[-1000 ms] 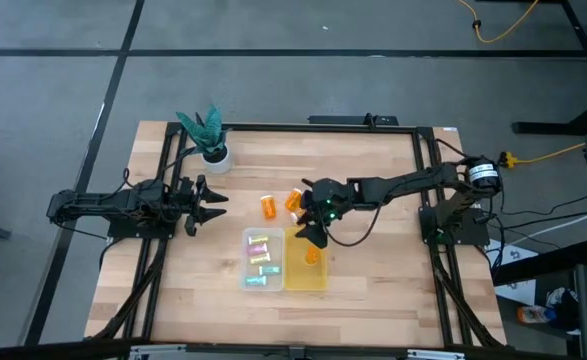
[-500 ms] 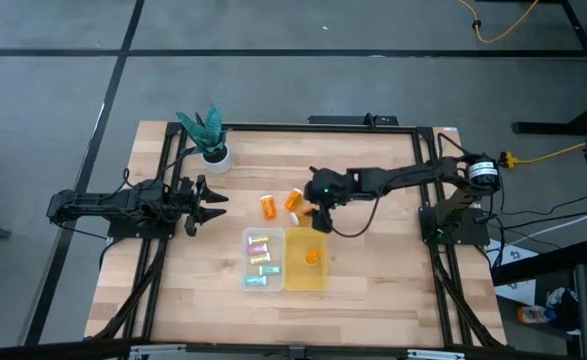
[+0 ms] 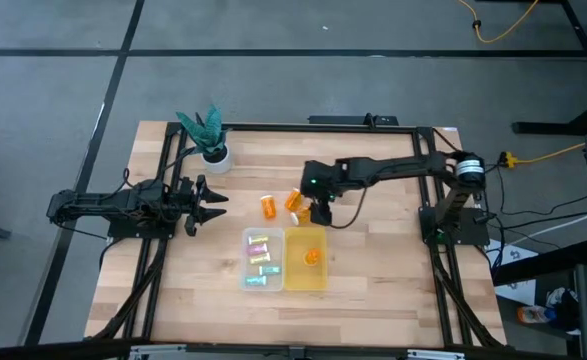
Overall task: Pick and place medicine bottles into bin by pill shape (circle, oval)
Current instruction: Put the orange capsule bottle into the yellow bin
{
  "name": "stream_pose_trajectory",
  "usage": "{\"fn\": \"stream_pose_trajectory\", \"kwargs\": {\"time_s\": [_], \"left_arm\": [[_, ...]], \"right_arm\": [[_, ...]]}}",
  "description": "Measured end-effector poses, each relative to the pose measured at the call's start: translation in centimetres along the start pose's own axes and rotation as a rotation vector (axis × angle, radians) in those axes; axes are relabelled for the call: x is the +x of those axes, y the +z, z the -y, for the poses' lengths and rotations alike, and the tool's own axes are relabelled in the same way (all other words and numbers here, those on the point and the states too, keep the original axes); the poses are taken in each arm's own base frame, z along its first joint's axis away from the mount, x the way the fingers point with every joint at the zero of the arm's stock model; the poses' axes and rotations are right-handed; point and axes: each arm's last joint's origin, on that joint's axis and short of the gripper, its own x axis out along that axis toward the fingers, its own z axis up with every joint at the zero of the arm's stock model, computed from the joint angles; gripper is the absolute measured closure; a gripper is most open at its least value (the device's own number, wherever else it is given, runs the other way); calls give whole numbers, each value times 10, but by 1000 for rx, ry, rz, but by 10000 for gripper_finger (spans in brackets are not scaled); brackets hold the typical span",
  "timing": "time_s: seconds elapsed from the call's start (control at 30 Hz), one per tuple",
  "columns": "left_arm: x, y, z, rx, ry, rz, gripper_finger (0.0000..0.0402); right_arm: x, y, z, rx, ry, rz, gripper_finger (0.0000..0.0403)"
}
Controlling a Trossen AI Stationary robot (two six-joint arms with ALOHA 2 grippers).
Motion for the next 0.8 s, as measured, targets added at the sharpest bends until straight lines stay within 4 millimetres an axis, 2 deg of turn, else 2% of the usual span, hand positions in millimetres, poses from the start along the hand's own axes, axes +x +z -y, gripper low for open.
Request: {"fn": "stream_pose_trajectory", "kwargs": {"time_s": [0.2, 0.5, 0.8], "left_arm": [[0, 0, 0, 0, 0, 0, 211], [0, 0, 0, 0, -1, 0, 211], [0, 0, 0, 0, 0, 0, 211]], "right_arm": [[13, 14, -1, -117, 58, -149, 166], [43, 16, 1, -142, 82, -201, 166], [56, 16, 1, -190, 100, -189, 166]]}}
